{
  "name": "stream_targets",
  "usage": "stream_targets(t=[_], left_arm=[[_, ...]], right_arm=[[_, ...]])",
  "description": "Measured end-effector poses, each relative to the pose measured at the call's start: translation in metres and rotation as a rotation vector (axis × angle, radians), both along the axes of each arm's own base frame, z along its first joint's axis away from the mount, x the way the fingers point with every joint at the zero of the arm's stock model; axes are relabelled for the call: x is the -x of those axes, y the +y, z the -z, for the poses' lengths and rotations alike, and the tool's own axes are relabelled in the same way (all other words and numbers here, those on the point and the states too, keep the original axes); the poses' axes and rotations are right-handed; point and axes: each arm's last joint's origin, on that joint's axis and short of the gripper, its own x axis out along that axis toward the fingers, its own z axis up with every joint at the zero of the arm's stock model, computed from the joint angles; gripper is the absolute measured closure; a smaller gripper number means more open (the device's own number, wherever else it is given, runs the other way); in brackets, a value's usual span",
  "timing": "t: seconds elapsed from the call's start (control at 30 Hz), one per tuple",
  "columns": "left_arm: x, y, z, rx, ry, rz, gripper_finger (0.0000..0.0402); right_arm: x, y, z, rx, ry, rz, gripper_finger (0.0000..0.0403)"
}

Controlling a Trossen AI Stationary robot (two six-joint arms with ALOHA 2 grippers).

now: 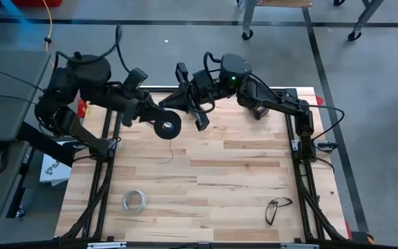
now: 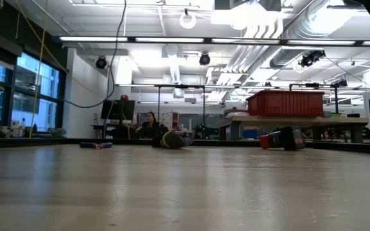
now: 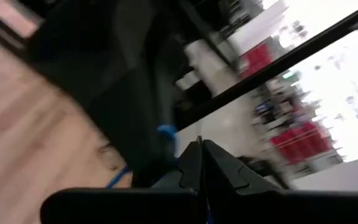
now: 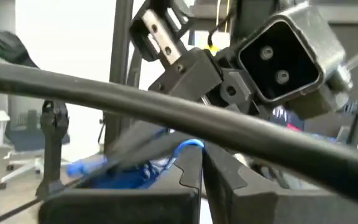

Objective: Coil cords
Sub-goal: Coil the blue wire onto the black spool

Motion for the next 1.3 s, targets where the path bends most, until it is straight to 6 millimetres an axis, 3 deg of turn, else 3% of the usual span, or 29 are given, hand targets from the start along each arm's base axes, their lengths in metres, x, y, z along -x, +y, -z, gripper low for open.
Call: stream_targets(t=[0.3,0.77,1.0,1.3], left_arm=[[0.011,0.01,0.017,-0.332,0.168,-0.075,0.0402],[0.014,0.018,0.018,-0.936,0.221,-0.128,0.0401],[0.016,0.017,0.02,-0.967,0.244,-0.114,0.0401],[0.016,0.006,0.02,-0.878,0.204,-0.048,0.0401]], right_arm=[[0.003,-0.016,0.008,0.002,0.118,0.049,0.0403],[0.012,-0.039,0.008,-0.047,0.18,0.111,0.0403],[0.012,-0.048,0.007,-0.139,0.197,0.233,0.0394],[0.012,-0.049,0.008,-0.145,0.2,0.293,0.0305]])
